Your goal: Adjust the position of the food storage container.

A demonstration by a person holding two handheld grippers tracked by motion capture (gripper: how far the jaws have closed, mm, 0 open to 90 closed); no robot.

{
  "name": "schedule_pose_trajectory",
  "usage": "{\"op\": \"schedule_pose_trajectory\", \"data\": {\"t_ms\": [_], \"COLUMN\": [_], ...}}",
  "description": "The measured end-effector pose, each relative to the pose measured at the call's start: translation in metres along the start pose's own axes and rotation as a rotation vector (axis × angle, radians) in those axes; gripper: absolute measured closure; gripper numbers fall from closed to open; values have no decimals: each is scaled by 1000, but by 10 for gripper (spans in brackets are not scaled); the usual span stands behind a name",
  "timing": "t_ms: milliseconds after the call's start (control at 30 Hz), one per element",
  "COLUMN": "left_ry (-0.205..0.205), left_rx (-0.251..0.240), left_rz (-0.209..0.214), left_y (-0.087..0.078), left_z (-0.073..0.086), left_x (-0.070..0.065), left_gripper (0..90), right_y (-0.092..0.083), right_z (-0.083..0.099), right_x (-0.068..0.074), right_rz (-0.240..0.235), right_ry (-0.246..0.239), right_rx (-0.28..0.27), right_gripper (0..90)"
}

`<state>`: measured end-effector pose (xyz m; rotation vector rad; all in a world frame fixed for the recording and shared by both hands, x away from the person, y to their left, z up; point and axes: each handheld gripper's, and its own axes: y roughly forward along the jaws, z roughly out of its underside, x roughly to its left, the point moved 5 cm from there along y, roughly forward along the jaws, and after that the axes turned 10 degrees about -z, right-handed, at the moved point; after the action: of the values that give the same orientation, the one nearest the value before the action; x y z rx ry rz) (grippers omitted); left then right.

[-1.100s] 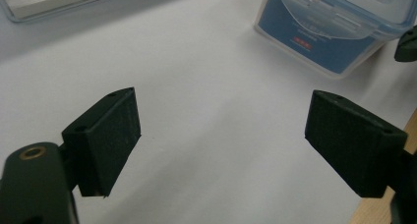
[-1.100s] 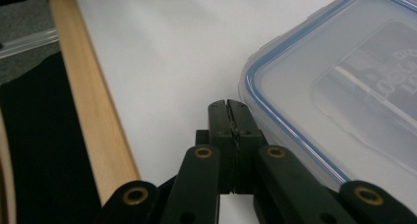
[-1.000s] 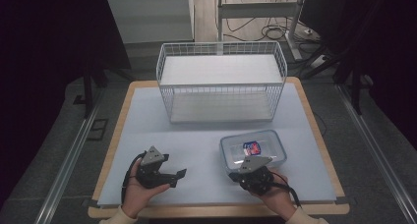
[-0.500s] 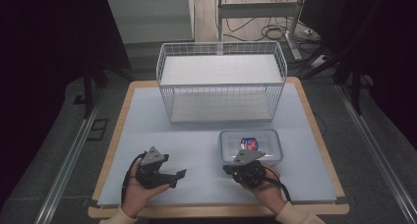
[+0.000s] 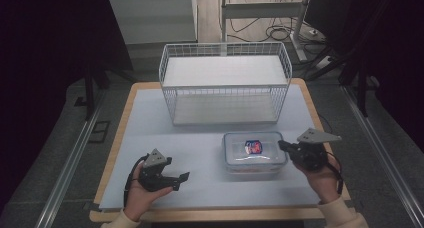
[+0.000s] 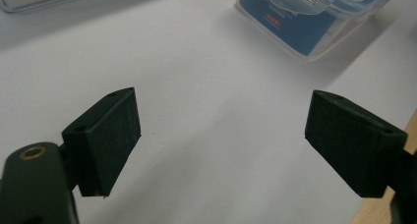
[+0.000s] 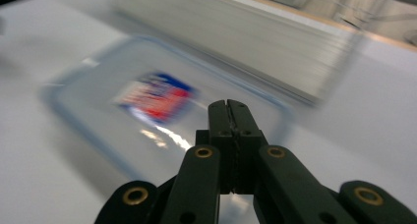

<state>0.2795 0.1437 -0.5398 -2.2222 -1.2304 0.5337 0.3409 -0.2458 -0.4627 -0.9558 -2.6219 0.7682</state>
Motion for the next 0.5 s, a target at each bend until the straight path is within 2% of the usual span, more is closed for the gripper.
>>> {"op": "schedule_pose_trajectory", "data": {"t_ms": [67, 133, 167, 233, 300, 367, 500], "left_ry": [-2, -7, -8, -11, -13, -13, -15], "left_rx": [4, 9, 9, 11, 15, 16, 18], "left_rz": [0, 0, -1, 0, 1, 1, 1], "left_y": [1, 2, 2, 3, 3, 3, 4], "left_z": [1, 1, 1, 1, 2, 2, 2], "left_x": [1, 1, 1, 2, 1, 1, 1], "left_gripper": [135, 135, 136, 136, 137, 136, 138], "right_y": [-1, 1, 4, 6, 15, 16, 26], "right_z": [11, 19, 28, 31, 37, 37, 41], "right_x": [-24, -38, -48, -52, -57, -57, -57], "right_rz": [53, 79, 84, 85, 79, 76, 66], "right_ry": [50, 88, 124, 137, 151, 153, 153], "right_rx": [18, 31, 51, 61, 89, 92, 132], "right_gripper": [897, 897, 897, 897, 897, 897, 897]}}
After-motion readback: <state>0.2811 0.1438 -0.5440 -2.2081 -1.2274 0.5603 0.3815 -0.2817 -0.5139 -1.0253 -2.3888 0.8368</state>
